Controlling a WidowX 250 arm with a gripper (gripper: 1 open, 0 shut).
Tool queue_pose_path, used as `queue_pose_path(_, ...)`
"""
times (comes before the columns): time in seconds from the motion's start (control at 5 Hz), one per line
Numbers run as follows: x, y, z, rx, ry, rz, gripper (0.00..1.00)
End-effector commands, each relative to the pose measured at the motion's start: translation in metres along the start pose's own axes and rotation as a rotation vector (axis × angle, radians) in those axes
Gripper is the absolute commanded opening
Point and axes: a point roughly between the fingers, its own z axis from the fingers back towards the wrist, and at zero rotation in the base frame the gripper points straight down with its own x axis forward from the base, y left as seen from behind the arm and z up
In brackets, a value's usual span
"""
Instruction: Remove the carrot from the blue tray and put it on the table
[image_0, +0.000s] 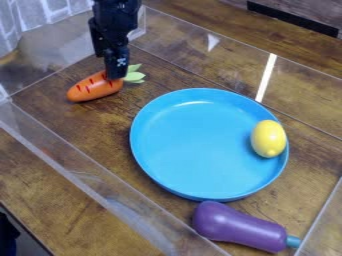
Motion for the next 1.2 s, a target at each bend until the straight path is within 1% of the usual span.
queue_pose_path(0.0, 0.005, 0.022, 0.054, 0.069, -0.112, 0.071, 1.00)
queue_pose_path(0.2, 0.008, 0.030, 0.074, 0.071, -0.153, 0.120, 1.00)
queue_pose_path(0.4, 0.012, 0.040, 0.088, 0.061, -0.163, 0.116, 1.00)
queue_pose_path(0.6, 0.018, 0.051, 0.084, 0.061, -0.170, 0.109, 1.00)
queue_pose_path(1.0, 0.020, 0.062, 0.056, 0.061, -0.172, 0.072, 1.00)
